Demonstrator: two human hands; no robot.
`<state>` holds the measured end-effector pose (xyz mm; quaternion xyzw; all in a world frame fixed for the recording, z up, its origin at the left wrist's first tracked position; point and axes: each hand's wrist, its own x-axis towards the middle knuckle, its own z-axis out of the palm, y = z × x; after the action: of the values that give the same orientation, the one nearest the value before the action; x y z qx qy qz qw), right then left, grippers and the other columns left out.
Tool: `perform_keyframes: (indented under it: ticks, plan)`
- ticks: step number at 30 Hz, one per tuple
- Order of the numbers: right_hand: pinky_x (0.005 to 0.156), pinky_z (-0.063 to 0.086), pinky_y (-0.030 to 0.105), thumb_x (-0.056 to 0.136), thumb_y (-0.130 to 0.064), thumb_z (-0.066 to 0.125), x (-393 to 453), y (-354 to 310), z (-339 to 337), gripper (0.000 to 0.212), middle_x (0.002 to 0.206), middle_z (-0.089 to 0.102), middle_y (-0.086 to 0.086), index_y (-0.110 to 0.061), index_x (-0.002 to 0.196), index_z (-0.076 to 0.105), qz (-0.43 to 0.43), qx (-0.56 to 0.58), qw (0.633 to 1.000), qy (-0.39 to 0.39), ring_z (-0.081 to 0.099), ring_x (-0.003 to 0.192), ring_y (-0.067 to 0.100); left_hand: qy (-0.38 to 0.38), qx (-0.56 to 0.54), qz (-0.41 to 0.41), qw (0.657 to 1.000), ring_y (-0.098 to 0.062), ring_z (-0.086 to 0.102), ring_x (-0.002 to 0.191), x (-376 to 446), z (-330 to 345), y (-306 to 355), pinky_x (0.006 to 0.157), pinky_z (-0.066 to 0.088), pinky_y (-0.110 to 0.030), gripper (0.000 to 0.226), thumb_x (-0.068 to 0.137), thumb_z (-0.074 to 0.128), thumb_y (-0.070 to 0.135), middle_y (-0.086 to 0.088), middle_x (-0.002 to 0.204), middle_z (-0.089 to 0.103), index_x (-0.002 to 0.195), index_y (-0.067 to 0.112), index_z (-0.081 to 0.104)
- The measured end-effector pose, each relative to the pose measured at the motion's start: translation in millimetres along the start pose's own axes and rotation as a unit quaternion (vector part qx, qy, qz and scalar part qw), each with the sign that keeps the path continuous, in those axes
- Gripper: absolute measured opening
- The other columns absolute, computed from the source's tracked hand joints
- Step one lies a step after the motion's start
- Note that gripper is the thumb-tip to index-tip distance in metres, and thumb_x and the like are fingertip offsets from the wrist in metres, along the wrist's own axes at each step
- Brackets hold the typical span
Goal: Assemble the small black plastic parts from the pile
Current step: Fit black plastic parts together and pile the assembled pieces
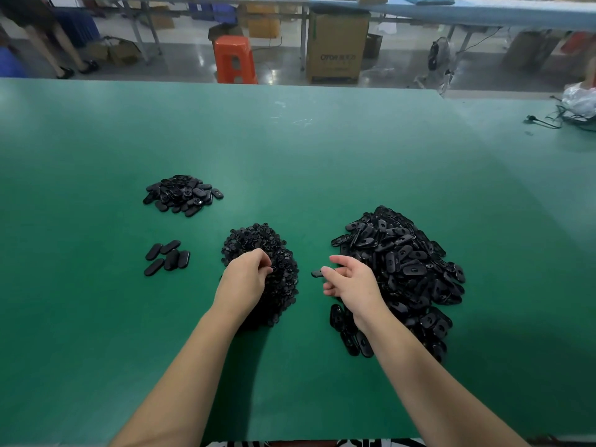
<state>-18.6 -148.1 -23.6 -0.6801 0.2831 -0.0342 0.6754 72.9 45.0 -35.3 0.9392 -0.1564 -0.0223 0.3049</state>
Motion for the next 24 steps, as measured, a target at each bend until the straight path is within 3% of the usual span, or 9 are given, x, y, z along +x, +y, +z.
perform_keyframes:
  ticks: [2, 4, 7, 9, 11, 15, 19, 24]
  plan:
    - [0.07, 0.058, 0.022, 0.099, -0.013, 0.063, 0, 1, 1, 0.038, 0.098, 0.066, 0.004, -0.011, 0.136, 0.057, -0.004, -0.014, 1.0, -0.004, 0.064, 0.073, 0.011, 0.003, -0.012, 0.01, 1.0, -0.017, 0.063, 0.095, -1, 0, 0, 0.086, 0.052, -0.034, 0.01, 0.097, 0.065, 0.014, 0.003, 0.103, 0.071, 0.105, 0.016, 0.07]
    - [0.069, 0.057, 0.019, 0.101, -0.012, 0.059, 0, 2, 2, 0.031, 0.099, 0.067, 0.002, -0.009, 0.131, 0.063, -0.001, -0.018, 1.0, -0.01, 0.062, 0.074, 0.01, 0.012, -0.044, 0.012, 0.999, -0.013, 0.064, 0.096, -2, 0, 1, 0.086, 0.049, -0.026, 0.015, 0.097, 0.065, 0.013, 0.005, 0.104, 0.071, 0.108, 0.017, 0.074]
    - [0.069, 0.057, 0.023, 0.1, -0.01, 0.059, -1, 2, 2, 0.019, 0.09, 0.068, 0.002, -0.009, 0.117, 0.07, 0.004, 0.0, 1.0, -0.016, 0.063, 0.072, 0.011, -0.003, -0.169, -0.037, 0.985, 0.001, 0.062, 0.066, -3, -1, 3, 0.065, 0.046, -0.014, 0.017, 0.096, 0.066, 0.013, 0.008, 0.083, 0.073, 0.101, 0.025, 0.077]
    - [0.068, 0.058, 0.024, 0.098, -0.01, 0.062, -1, 2, 3, 0.01, 0.088, 0.069, 0.003, -0.011, 0.106, 0.069, 0.005, 0.023, 1.0, -0.02, 0.065, 0.071, 0.011, -0.025, -0.275, -0.078, 0.958, -0.005, 0.057, 0.05, -2, -1, 5, 0.056, 0.047, -0.017, 0.021, 0.096, 0.065, 0.01, 0.002, 0.071, 0.073, 0.097, 0.027, 0.077]
    - [0.067, 0.058, 0.024, 0.097, -0.01, 0.065, -2, 0, 5, 0.005, 0.089, 0.071, 0.004, -0.011, 0.102, 0.066, 0.009, 0.037, 0.999, -0.018, 0.069, 0.073, 0.011, -0.039, -0.36, -0.104, 0.926, -0.013, 0.061, 0.054, -1, -1, 7, 0.063, 0.054, -0.023, 0.022, 0.097, 0.063, 0.004, -0.003, 0.072, 0.075, 0.099, 0.022, 0.077]
    - [0.067, 0.06, 0.025, 0.096, -0.006, 0.065, -3, -2, 8, 0.018, 0.097, 0.075, 0.012, -0.005, 0.112, 0.058, 0.015, 0.07, 0.997, -0.019, 0.075, 0.078, 0.017, -0.053, -0.455, -0.122, 0.88, -0.02, 0.074, 0.075, -1, 1, 11, 0.075, 0.06, -0.025, 0.022, 0.097, 0.059, -0.005, -0.011, 0.081, 0.077, 0.107, 0.008, 0.074]
    - [0.069, 0.06, 0.025, 0.098, -0.003, 0.06, -6, -4, 12, 0.028, 0.099, 0.072, 0.014, -0.018, 0.121, 0.057, 0.0, 0.059, 0.998, -0.036, 0.076, 0.082, 0.02, -0.049, -0.482, -0.123, 0.866, -0.021, 0.075, 0.078, -3, 3, 16, 0.072, 0.06, -0.023, 0.024, 0.096, 0.058, -0.007, -0.014, 0.081, 0.077, 0.1, 0.011, 0.073]
    - [0.072, 0.063, 0.033, 0.099, -0.008, 0.06, -5, -7, 17, 0.018, 0.098, 0.074, 0.016, -0.003, 0.116, 0.059, 0.019, 0.079, 0.996, -0.03, 0.077, 0.083, 0.024, -0.046, -0.475, -0.122, 0.87, -0.021, 0.076, 0.077, -4, 5, 17, 0.067, 0.06, -0.023, 0.021, 0.095, 0.059, -0.009, -0.011, 0.077, 0.076, 0.093, 0.007, 0.073]
